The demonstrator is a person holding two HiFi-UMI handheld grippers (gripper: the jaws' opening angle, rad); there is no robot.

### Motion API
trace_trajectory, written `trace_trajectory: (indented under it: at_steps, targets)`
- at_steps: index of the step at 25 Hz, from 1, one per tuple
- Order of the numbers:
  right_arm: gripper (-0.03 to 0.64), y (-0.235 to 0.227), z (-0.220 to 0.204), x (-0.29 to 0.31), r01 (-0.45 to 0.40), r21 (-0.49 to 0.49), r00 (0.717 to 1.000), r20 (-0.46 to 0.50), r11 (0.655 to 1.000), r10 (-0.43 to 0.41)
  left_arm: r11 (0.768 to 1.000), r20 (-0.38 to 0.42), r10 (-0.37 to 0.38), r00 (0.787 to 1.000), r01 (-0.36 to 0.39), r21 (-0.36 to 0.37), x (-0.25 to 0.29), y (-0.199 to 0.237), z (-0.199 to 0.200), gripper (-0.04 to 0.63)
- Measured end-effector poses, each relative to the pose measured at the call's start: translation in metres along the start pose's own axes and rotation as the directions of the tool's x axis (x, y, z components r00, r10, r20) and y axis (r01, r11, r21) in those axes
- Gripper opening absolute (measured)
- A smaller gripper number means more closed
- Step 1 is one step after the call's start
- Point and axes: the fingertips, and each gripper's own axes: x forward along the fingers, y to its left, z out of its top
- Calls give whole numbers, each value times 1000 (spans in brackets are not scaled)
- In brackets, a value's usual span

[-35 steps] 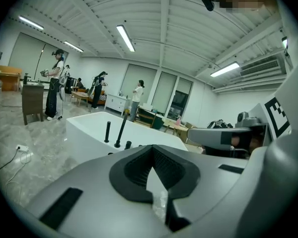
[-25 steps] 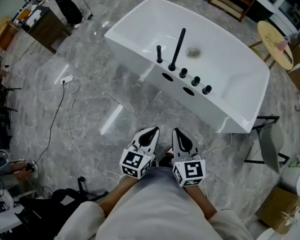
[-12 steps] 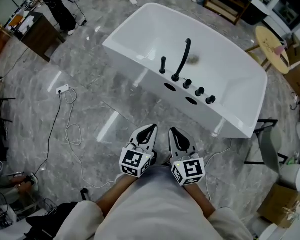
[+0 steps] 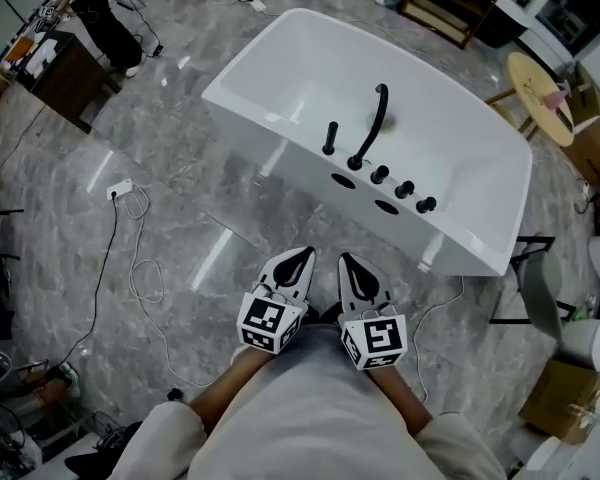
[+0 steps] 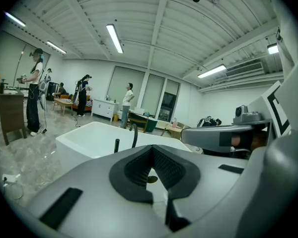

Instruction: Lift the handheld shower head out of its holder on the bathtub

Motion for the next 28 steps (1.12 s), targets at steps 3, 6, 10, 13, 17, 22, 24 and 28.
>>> trace_trajectory:
  at_steps: [3,6,10,13,17,22,24,28]
  targets:
    - [18,1,2,4,2,2,1000,-7,1000,-2,1000,1,-11,1000,11,-14,0,5,2,5]
    - [18,3,8,11,-8,7,1000,0,1000,8,1000,5,-22,1000,22,-20,3,12,7,5]
    - [18,-3,11,20,-10,14,1000,-3,1000,10,999,1,-45,999,45,-9,12,13,11,5]
    - [18,-11,9,28,-10,19,1000,-12,1000,10,999,-8,-50,999,49,-21,23,18,10,5]
    - [18,-23,14,44,-16,26,1000,-16,1000,16,999,-21,-48,999,48,-21,39,28,15,5]
    - [18,-43,22,65,-19,52,1000,-15,998,19,998,-45,-56,997,56,-7,67,38,22,5]
    - [18,-52,23,74,-19,65,1000,-18,998,20,999,-53,-50,997,50,-8,78,45,24,5]
    - [18,-68,30,97,-27,67,999,-30,997,29,999,-70,-40,997,38,-21,101,60,30,5]
